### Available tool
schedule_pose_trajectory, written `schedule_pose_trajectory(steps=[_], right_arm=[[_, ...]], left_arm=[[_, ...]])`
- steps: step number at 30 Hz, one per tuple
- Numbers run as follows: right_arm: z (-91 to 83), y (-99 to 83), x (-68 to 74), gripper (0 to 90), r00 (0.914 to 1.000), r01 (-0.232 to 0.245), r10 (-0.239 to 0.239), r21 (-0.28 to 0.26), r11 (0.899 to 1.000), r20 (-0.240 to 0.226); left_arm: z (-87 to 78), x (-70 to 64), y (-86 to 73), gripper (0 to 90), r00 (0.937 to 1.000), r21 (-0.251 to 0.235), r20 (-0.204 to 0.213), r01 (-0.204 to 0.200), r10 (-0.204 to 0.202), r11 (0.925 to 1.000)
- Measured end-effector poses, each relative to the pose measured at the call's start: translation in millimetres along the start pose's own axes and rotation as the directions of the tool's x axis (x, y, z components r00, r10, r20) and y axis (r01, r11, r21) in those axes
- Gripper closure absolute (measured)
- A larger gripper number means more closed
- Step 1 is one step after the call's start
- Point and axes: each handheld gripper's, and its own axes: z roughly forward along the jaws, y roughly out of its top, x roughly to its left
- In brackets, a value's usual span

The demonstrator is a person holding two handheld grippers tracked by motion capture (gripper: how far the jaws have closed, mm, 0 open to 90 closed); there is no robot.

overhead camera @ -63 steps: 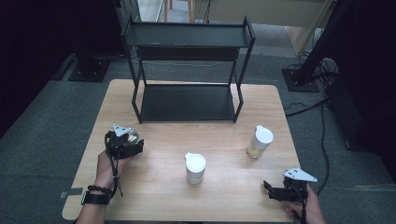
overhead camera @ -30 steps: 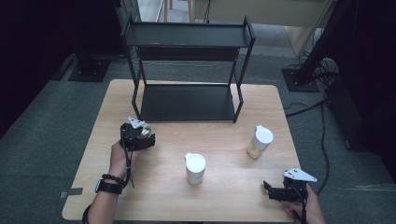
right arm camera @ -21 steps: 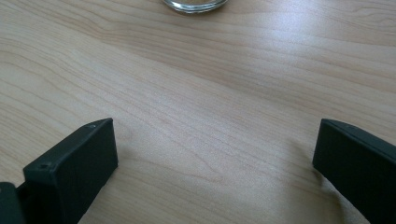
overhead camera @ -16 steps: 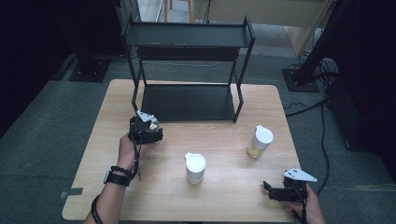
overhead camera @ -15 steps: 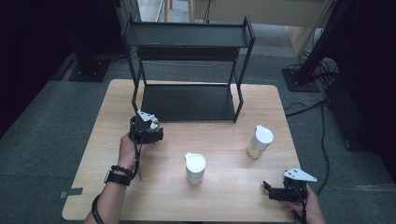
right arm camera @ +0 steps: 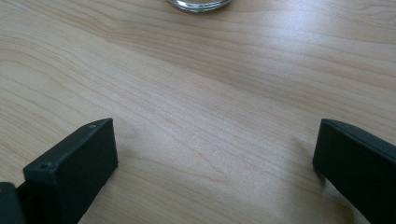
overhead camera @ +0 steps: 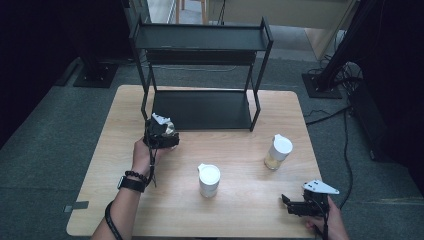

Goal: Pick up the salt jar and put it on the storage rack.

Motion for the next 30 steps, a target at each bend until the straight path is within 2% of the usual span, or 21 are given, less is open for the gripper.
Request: schedule_pose_trajectory(steps=[8, 10, 15, 19, 22, 30], right_arm=[[0.0, 0.0, 0.0, 0.0, 1.0000, 0.002, -0.002, 0.000, 1.000, -0.002], [0.0, 0.0, 0.0, 0.0, 1.0000, 0.002, -0.002, 0.000, 1.000, -0.002], [0.0, 0.0, 0.0, 0.0, 1.0000, 0.002, -0.002, 0.000, 1.000, -0.002], [0.0, 0.0, 0.0, 0.0, 1.0000, 0.002, -0.002, 0.000, 1.000, -0.002], [0.0, 0.1, 0.0, 0.0, 1.0000, 0.002, -0.002, 0.000, 1.000, -0.003], [0.0, 0.1, 0.0, 0.0, 1.0000, 0.002, -0.002, 0.000, 1.000, -0.003]], left_arm=[[3.7, -3.3, 12.1, 30.7, 0.9999, -0.015, 0.011, 0.010, -0.010, 0.9998], [5.7, -3.9, 14.7, 30.7, 1.0000, -0.007, 0.006, -0.001, 0.001, 1.0000], [11.1, -2.8, 21.1, 30.7, 1.0000, -0.001, 0.001, 0.000, 0.000, 1.0000], [15.0, -3.5, 25.1, 30.7, 0.9999, 0.003, 0.013, 0.001, -0.001, 1.0000], [18.3, -5.2, 27.8, 30.7, 0.9999, 0.008, 0.014, -0.008, 0.008, 0.9999], [25.7, -7.0, 35.3, 30.7, 0.9998, 0.003, 0.018, -0.002, 0.002, 1.0000]])
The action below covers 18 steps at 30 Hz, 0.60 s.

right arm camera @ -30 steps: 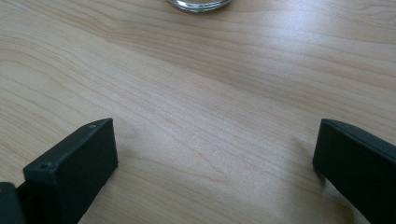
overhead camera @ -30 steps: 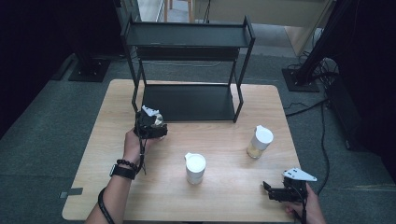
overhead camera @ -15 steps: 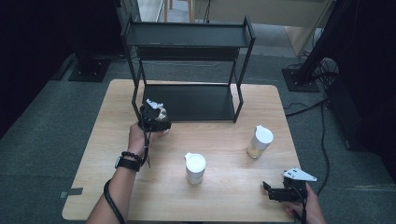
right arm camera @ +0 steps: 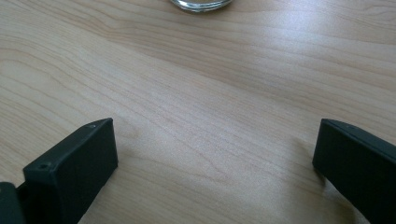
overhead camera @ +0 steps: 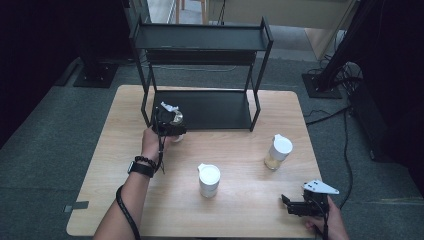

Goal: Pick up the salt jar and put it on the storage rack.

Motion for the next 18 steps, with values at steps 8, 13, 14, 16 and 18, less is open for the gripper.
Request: schedule_pose_trajectory(steps=[8, 13, 14, 16, 18], right_arm=[[0.0, 0.0, 0.0, 0.0, 1.0000, 0.000, 0.000, 0.000, 1.000, 0.000], [0.0, 0.0, 0.0, 0.0, 1.0000, 0.000, 0.000, 0.000, 1.000, 0.000], [0.0, 0.0, 0.0, 0.0, 1.0000, 0.000, 0.000, 0.000, 1.000, 0.000], [0.1, 0.1, 0.0, 0.0, 1.0000, 0.001, -0.001, 0.000, 1.000, -0.001], [0.1, 0.1, 0.0, 0.0, 1.0000, 0.001, -0.001, 0.000, 1.000, -0.001]], left_arm=[[7.3, 2.6, 7.6, 30.7, 1.0000, 0.002, 0.001, 0.006, -0.006, 1.0000], [11.8, 3.2, 12.9, 30.7, 1.0000, 0.004, 0.001, 0.008, -0.008, 1.0000], [12.9, 2.6, 14.1, 30.7, 1.0000, 0.005, -0.001, 0.007, -0.007, 1.0000], [14.5, 2.4, 16.7, 30.7, 1.0000, 0.005, -0.005, 0.000, 0.000, 1.0000], [15.9, 2.7, 19.3, 30.7, 1.0000, 0.004, -0.005, 0.003, -0.003, 1.0000]])
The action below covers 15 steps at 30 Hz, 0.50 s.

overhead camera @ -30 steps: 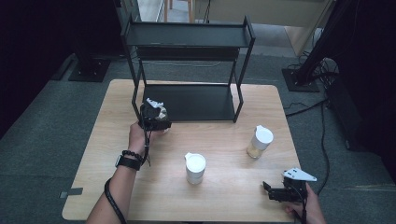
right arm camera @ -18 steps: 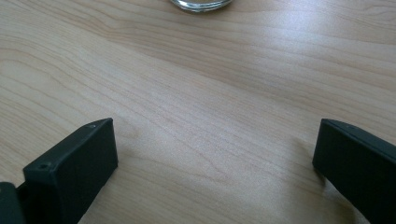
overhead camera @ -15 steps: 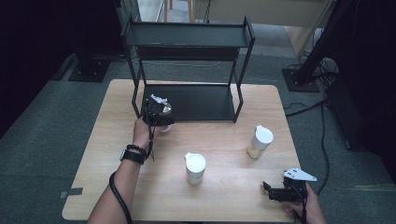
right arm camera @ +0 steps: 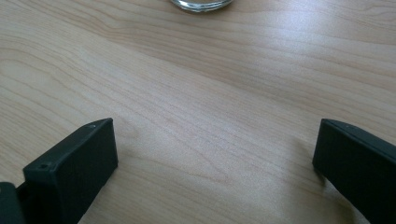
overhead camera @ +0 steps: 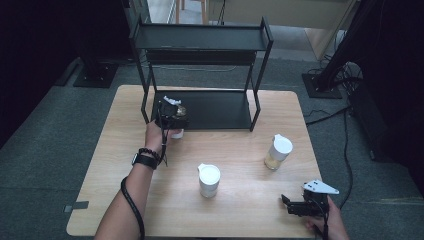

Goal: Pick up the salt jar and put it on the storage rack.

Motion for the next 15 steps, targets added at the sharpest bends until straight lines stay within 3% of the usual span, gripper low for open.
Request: schedule_pose_trajectory(steps=[15], right_arm=[[0.1, 0.0, 0.2, 0.0, 1.0000, 0.000, 0.000, 0.000, 1.000, -0.001]], left_arm=[[12.4, 14.2, 18.0, 30.8, 0.9991, -0.010, -0.032, 0.028, -0.028, 0.9996]])
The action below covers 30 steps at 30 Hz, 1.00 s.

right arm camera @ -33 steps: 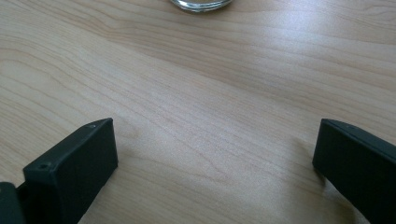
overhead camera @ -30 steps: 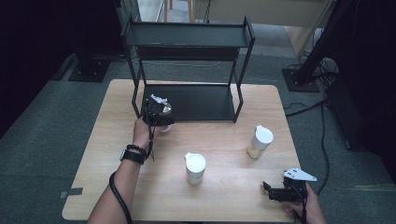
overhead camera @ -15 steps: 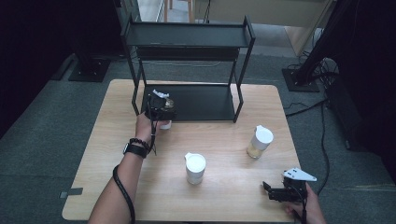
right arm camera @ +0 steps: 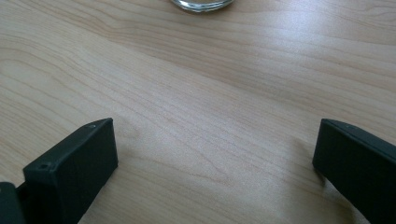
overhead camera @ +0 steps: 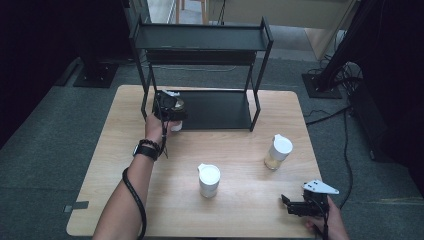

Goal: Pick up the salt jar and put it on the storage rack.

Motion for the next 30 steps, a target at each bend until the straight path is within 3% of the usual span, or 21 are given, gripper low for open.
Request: schedule_pose_trajectory(steps=[14, 19, 23, 28, 30], right_arm=[[0.2, 0.2, 0.1, 0.0, 1.0000, 0.001, -0.001, 0.000, 1.000, -0.002], [0.3, 0.3, 0.1, 0.0, 1.0000, 0.002, -0.002, 0.000, 1.000, -0.002], [0.3, 0.3, 0.0, 0.0, 1.0000, 0.003, -0.003, 0.000, 1.000, -0.002], [0.2, 0.3, 0.2, 0.0, 1.0000, 0.003, -0.003, 0.000, 1.000, -0.002], [0.2, 0.2, 0.4, 0.0, 1.0000, 0.005, -0.005, 0.000, 1.000, -0.003]], left_arm=[[13.6, 8.4, 9.1, 30.9, 0.9994, -0.001, -0.026, 0.023, -0.023, 0.9997], [14.8, 7.2, 7.4, 30.7, 0.9997, -0.007, -0.021, 0.014, -0.014, 0.9999], [13.2, 6.3, 5.1, 30.2, 0.9988, -0.016, -0.024, 0.042, -0.042, 0.9990], [10.7, 2.9, -3.9, 21.1, 0.9996, -0.031, -0.012, 0.025, -0.026, 0.9992], [10.3, 3.1, -8.5, 18.1, 0.9991, -0.034, 0.004, 0.041, -0.041, 0.9986]])
